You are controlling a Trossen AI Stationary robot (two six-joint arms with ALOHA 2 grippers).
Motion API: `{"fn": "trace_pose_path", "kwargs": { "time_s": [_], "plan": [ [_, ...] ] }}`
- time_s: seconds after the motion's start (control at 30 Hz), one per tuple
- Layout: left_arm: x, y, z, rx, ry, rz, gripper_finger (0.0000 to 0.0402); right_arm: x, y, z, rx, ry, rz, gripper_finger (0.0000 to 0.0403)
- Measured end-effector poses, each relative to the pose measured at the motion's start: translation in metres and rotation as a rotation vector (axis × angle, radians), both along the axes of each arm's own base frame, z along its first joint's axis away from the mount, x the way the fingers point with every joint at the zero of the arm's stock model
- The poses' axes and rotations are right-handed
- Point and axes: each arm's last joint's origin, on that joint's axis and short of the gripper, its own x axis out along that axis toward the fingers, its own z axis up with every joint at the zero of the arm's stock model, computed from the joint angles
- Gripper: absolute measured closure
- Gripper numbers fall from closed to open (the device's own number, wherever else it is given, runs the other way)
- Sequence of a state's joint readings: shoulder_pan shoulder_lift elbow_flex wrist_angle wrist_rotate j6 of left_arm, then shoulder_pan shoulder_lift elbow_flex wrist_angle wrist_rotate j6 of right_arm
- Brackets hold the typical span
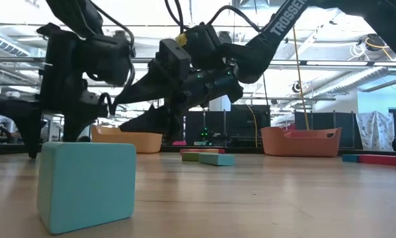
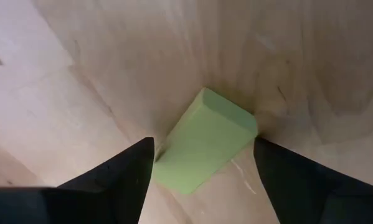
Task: Sort blocks by size
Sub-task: Move the large green block to the center of the table
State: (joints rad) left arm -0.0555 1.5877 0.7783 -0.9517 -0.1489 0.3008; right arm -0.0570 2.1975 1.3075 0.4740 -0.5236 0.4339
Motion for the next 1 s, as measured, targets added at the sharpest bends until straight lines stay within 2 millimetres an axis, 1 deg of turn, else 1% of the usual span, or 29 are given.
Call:
{"fn": "trace_pose_path", "kwargs": {
  "time_s": [0.1,0.2,0.33,0.43,0.47,0.57,0.67,0.73,0.8,0.87,0.93,1.0],
  "plan": [
    [0.002,0.000,-0.005,0.008,0.023,0.002,0.0127,0.000,0.000,-0.001,0.000,0.006,0.000,0.0126],
    [0.003,0.000,-0.009,0.011,0.032,0.021,0.0150,0.000,0.000,-0.001,0.000,0.006,-0.001,0.0126],
    [0.004,-0.001,-0.009,0.001,0.020,0.036,0.0209,-0.001,-0.002,0.001,-0.008,0.009,-0.021,0.0126],
    [0.005,0.000,-0.009,0.012,0.007,0.091,0.0261,-0.004,-0.005,0.010,-0.049,0.032,-0.052,0.0126],
    [0.006,0.000,-0.008,0.023,-0.001,0.110,0.0271,-0.006,-0.005,0.015,-0.076,0.049,-0.064,0.0126],
    [0.006,0.000,-0.008,0.041,-0.013,0.154,0.0271,-0.017,-0.002,0.027,-0.200,0.135,-0.109,0.0126],
    [0.006,0.001,-0.007,0.050,-0.033,0.181,0.0271,-0.035,0.013,0.033,-0.359,0.264,-0.153,0.0126],
    [0.005,0.001,-0.003,0.056,-0.062,0.199,0.0271,-0.044,0.023,0.034,-0.441,0.297,-0.194,0.0126],
    [0.008,0.001,0.002,0.058,-0.136,0.229,0.0271,-0.061,0.030,0.030,-0.490,0.347,-0.211,0.0126],
    [0.013,0.001,0.012,0.046,-0.253,0.248,0.0271,-0.072,0.034,0.026,-0.504,0.345,-0.242,0.0126],
    [0.014,0.001,0.022,0.031,-0.328,0.269,0.0271,-0.091,0.035,0.017,-0.512,0.382,-0.275,0.0126],
    [0.017,0.001,0.032,0.004,-0.432,0.275,0.0271,-0.105,0.035,0.011,-0.499,0.371,-0.325,0.0126]
  ]
}}
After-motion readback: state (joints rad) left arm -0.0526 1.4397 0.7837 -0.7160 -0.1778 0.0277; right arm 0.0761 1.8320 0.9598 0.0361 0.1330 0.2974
